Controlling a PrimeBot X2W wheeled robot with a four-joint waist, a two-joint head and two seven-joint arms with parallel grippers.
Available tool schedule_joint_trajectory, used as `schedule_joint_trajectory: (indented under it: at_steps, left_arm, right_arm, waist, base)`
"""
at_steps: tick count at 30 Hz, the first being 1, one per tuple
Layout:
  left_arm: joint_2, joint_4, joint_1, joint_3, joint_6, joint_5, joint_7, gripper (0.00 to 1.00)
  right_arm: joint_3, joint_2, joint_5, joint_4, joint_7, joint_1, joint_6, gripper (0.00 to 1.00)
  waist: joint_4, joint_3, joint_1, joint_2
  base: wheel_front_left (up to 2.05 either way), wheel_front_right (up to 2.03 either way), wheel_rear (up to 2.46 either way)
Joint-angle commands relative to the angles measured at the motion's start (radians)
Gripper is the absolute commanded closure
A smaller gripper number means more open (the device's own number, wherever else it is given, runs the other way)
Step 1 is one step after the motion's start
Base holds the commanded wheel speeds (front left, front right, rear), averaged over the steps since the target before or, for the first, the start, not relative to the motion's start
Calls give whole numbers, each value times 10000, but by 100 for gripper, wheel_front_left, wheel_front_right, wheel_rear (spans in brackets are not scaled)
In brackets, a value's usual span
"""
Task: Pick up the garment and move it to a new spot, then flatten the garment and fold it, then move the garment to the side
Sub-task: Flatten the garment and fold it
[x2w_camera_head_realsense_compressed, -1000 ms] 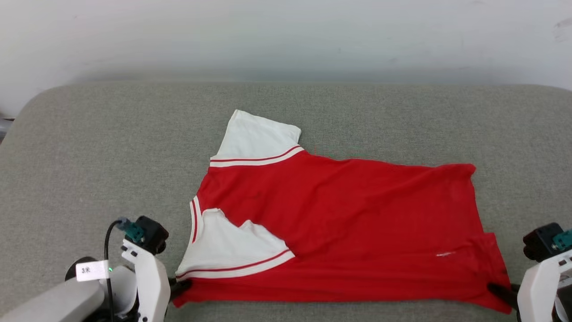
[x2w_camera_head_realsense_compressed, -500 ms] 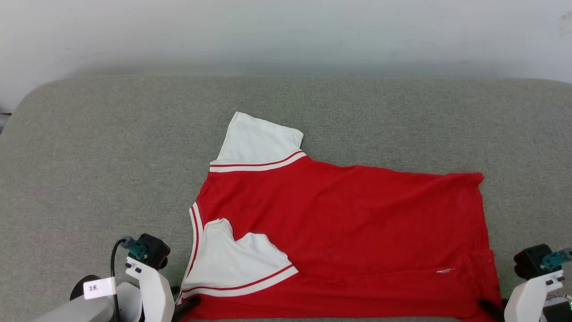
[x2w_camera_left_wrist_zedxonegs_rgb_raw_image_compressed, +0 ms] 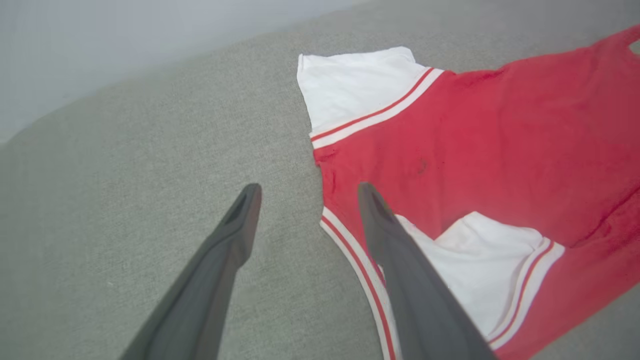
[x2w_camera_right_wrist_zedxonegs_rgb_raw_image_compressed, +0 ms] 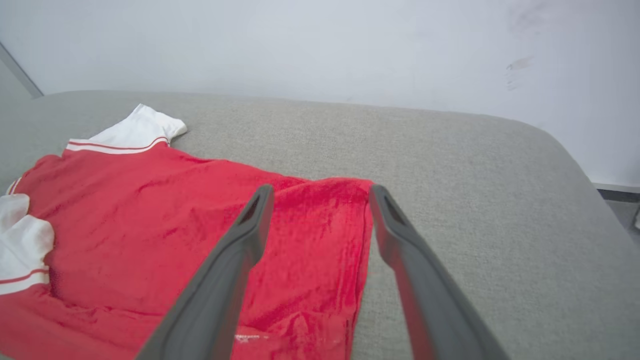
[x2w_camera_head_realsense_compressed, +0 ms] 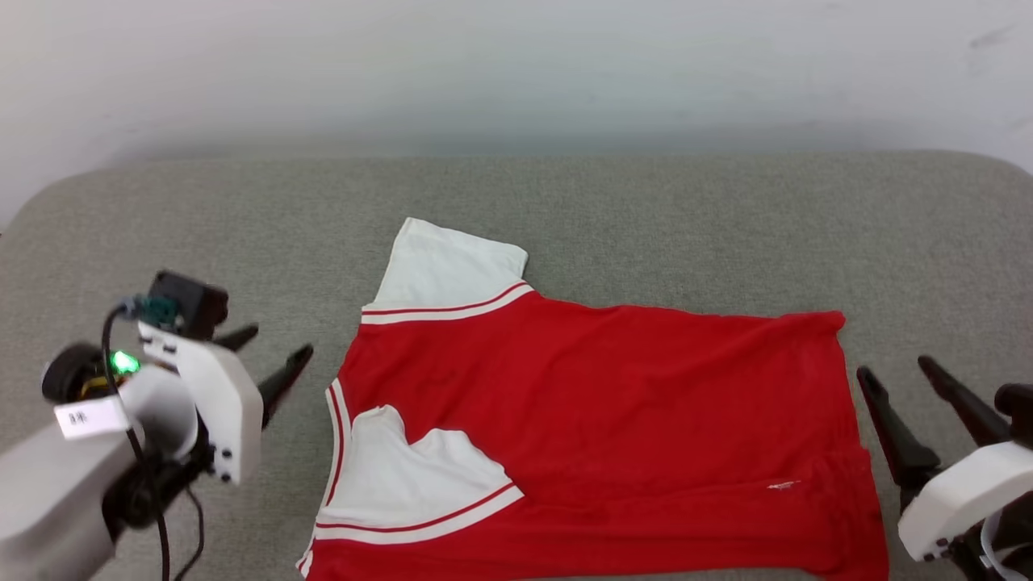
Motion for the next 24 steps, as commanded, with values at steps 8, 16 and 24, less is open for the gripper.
schedule_joint_trajectory:
  at_steps: [8, 16, 24]
  left_arm:
    - [-543, 1007, -2117, 477, -488, 426, 390, 0]
    - [-904, 2234, -4392, 401, -1418, -417, 3680, 0]
    - [-1334, 2882, -6306, 216, -1582, -654, 6297, 0]
  right_arm:
    - [-185, 1203, -1048, -882, -1221, -397, -9, 0]
    - [106, 1580, -1459, -1417, -1485, -815, -9, 0]
    - [159, 1681, -1640, -1616, -1572, -1324, -9, 0]
  waist:
    - [-674, 1257, 1, -1]
    - [-1307, 2811, 1, -1]
    - [-1637, 4114, 1, -1]
  base:
    - [0, 0, 0]
    - [0, 0, 0]
    - [0, 0, 0]
